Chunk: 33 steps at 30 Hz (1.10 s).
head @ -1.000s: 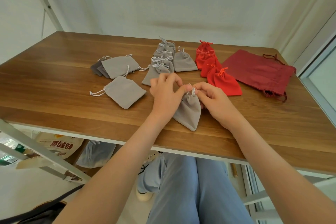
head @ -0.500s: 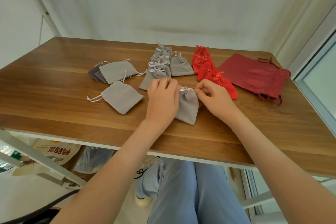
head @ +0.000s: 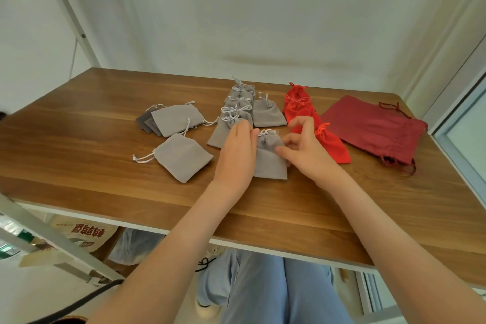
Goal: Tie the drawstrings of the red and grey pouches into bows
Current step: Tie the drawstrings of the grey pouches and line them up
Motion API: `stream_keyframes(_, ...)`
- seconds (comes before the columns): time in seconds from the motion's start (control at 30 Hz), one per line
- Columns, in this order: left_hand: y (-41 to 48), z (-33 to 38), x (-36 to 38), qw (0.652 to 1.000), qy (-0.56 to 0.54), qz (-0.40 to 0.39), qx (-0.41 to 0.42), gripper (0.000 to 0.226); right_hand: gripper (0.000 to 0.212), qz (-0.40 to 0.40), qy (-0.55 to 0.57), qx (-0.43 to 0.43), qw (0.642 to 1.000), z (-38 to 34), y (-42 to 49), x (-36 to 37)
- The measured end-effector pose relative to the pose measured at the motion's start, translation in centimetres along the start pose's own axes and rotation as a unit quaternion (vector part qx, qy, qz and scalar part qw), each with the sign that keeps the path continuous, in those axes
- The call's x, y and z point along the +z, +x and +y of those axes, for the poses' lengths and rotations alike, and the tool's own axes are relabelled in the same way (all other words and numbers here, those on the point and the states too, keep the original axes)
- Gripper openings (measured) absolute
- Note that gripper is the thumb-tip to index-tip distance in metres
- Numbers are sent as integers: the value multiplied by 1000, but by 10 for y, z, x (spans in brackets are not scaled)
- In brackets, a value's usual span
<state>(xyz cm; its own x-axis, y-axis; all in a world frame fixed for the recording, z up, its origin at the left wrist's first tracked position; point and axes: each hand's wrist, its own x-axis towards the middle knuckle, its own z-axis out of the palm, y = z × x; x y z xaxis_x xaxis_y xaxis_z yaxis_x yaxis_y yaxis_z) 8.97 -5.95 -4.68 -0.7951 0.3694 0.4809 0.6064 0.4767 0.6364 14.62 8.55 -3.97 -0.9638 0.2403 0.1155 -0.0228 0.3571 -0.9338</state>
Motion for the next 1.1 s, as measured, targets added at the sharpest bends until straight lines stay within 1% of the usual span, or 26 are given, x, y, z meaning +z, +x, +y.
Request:
stream_keyframes(0.07, 4, 0, -5, 1000, -11, 1, -23, 23, 34, 49, -32, -16, 998, 2, 12, 0)
stream_keyframes(0.17, 9, -6, -16, 997, 42, 19, -67, 29, 16, 113, -71, -26, 991, 4, 35, 1)
stream_keyframes(0.23, 11, -16, -24, 988, 135, 18, -79, 25, 14, 140, -81, -36, 986, 3, 49, 3)
stream_keyframes(0.27, 11, -21, -28, 979, 188, 4, -82, 24, 15, 149, -87, -36, 984, 3, 55, 4)
stream_keyframes(0.33, 10, -26, -33, 953, 280, -39, -107, 31, 15, 149, -108, -26, 983, 6, 66, 4)
stream_keyframes(0.4, 7, -27, -41, 928, 332, -74, -151, 44, 18, 132, -150, -23, 980, 13, 77, 6)
stream_keyframes(0.5, 5, -26, -52, 895, 374, -148, -193, 58, 23, 109, -261, -32, 959, 26, 86, 11)
stream_keyframes(0.57, 5, -26, -57, 880, 384, -188, -207, 57, 28, 106, -308, -32, 945, 30, 85, 15)
stream_keyframes(0.63, 7, -25, -59, 874, 372, -216, -228, 53, 26, 130, -332, -49, 933, 31, 79, 19)
stream_keyframes(0.7, 8, -23, -60, 872, 361, -223, -243, 47, 24, 164, -343, -74, 922, 28, 71, 22)
stream_keyframes(0.77, 7, -20, -61, 882, 364, -191, -229, 37, 26, 175, -340, -111, 917, 21, 63, 25)
stream_keyframes(0.8, 5, -18, -60, 893, 367, -157, -207, 32, 27, 158, -318, -120, 927, 16, 58, 26)
stream_keyframes(0.83, 3, -17, -59, 906, 368, -114, -176, 28, 26, 126, -275, -111, 947, 9, 55, 30)
stream_keyframes(0.9, -2, -10, -55, 939, 333, -18, -86, 21, 21, 50, -145, -42, 987, -9, 41, 38)
stream_keyframes(0.93, -4, -6, -52, 957, 287, 21, -34, 17, 24, 11, -67, 1, 998, -16, 36, 43)
stream_keyframes(0.97, -7, -2, -48, 971, 234, 49, 25, 16, 29, -27, 16, 41, 999, -20, 31, 45)
stream_keyframes(1.0, -8, 2, -45, 977, 188, 60, 84, 16, 34, -61, 105, 71, 990, -22, 27, 47)
stream_keyframes(1.03, -11, 6, -42, 978, 147, 48, 137, 17, 36, -82, 186, 84, 976, -22, 24, 46)
stream_keyframes(1.07, -13, 8, -39, 978, 111, 18, 178, 16, 33, -90, 242, 86, 962, -20, 21, 44)
stream_keyframes(1.1, -15, 9, -36, 975, 81, -22, 207, 14, 28, -87, 265, 83, 957, -18, 18, 39)
